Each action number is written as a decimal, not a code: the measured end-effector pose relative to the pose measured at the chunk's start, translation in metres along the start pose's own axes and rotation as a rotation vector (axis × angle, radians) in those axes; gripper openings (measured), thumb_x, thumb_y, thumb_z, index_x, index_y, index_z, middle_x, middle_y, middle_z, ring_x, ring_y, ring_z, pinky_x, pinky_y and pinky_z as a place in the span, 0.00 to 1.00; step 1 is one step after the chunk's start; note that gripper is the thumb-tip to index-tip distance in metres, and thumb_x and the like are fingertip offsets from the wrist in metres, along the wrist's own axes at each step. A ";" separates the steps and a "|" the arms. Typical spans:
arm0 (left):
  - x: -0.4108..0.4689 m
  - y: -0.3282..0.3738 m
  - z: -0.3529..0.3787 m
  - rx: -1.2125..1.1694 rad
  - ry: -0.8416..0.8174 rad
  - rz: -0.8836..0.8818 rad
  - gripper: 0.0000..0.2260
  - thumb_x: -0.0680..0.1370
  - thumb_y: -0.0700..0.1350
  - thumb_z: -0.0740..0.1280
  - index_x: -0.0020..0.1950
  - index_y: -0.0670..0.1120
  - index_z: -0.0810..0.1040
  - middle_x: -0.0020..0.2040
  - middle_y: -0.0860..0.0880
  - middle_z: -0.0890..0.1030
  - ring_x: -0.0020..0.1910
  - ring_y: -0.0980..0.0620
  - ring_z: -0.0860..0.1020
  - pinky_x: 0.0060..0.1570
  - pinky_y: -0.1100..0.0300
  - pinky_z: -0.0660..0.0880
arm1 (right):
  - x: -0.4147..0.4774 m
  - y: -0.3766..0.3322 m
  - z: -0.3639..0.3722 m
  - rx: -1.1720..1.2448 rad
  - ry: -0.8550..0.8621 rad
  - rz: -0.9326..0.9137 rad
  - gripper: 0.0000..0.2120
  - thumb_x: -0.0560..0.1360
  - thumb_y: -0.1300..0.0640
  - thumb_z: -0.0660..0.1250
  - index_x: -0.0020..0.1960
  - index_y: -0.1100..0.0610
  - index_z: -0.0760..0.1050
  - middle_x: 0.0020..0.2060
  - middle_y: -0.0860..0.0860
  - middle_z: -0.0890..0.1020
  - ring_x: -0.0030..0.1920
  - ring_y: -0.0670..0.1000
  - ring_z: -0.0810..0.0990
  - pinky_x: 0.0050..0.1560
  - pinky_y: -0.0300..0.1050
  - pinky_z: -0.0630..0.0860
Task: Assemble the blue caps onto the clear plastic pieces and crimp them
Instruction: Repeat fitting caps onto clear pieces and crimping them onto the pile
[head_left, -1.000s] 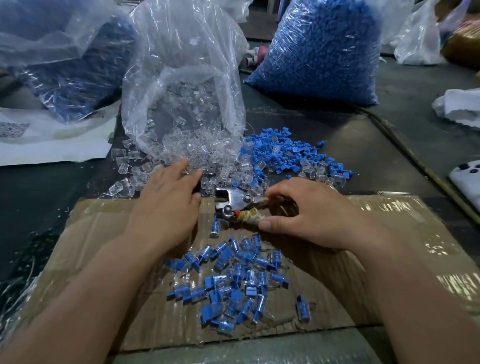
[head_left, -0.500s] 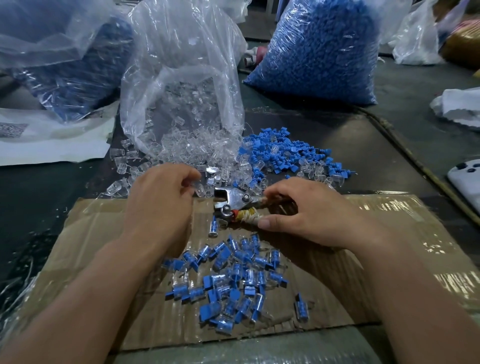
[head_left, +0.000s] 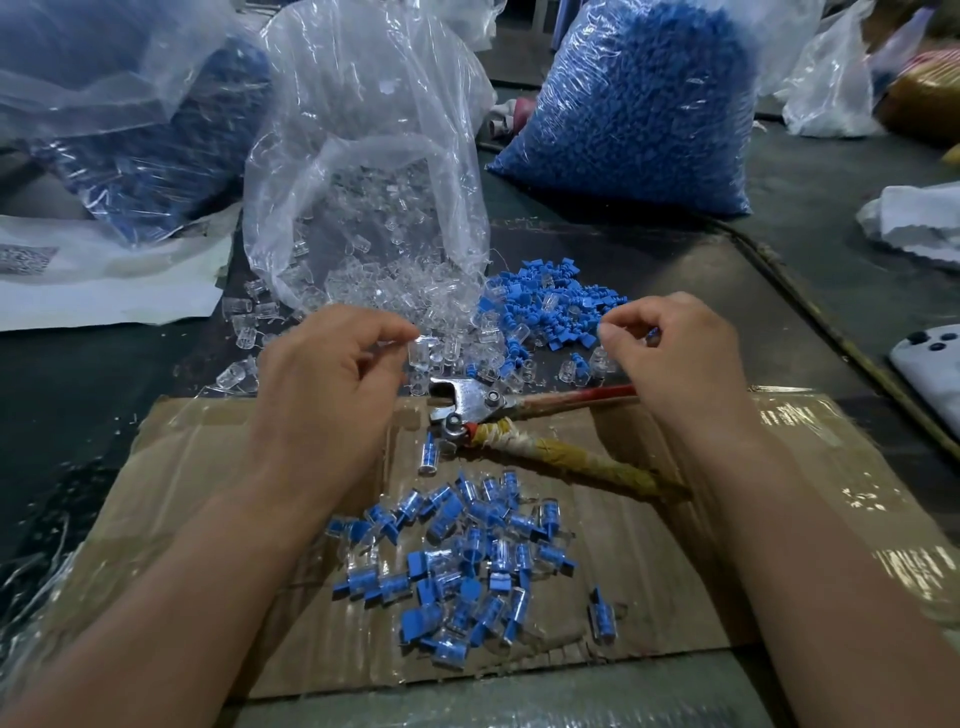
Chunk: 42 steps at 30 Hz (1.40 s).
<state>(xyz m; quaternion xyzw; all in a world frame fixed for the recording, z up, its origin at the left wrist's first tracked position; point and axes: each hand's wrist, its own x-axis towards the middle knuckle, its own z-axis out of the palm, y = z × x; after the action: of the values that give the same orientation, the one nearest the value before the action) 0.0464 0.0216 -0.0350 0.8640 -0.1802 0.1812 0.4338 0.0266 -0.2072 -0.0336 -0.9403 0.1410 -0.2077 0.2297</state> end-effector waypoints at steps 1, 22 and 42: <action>-0.001 0.002 0.000 -0.024 0.009 -0.009 0.09 0.73 0.36 0.68 0.51 0.47 0.79 0.39 0.58 0.76 0.39 0.57 0.77 0.47 0.50 0.77 | 0.001 -0.001 0.004 -0.032 -0.018 -0.010 0.07 0.74 0.52 0.66 0.48 0.53 0.81 0.41 0.48 0.74 0.44 0.48 0.73 0.44 0.40 0.65; -0.004 0.000 0.006 -0.178 -0.129 -0.043 0.16 0.72 0.38 0.70 0.45 0.61 0.75 0.48 0.64 0.73 0.49 0.76 0.72 0.43 0.84 0.66 | 0.002 -0.009 0.013 -0.175 -0.326 0.026 0.09 0.73 0.57 0.63 0.44 0.50 0.82 0.37 0.41 0.67 0.44 0.44 0.67 0.50 0.49 0.70; -0.002 0.001 0.003 -0.450 -0.104 -0.204 0.08 0.71 0.39 0.71 0.39 0.52 0.78 0.36 0.52 0.82 0.32 0.56 0.80 0.33 0.69 0.75 | -0.005 -0.014 0.008 0.002 -0.211 -0.033 0.10 0.73 0.63 0.66 0.46 0.49 0.78 0.42 0.43 0.79 0.46 0.43 0.77 0.56 0.44 0.74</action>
<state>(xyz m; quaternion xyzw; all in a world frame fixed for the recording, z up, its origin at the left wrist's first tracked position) 0.0449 0.0191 -0.0368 0.7675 -0.1499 0.0472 0.6215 0.0281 -0.1905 -0.0348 -0.9590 0.1003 -0.1112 0.2407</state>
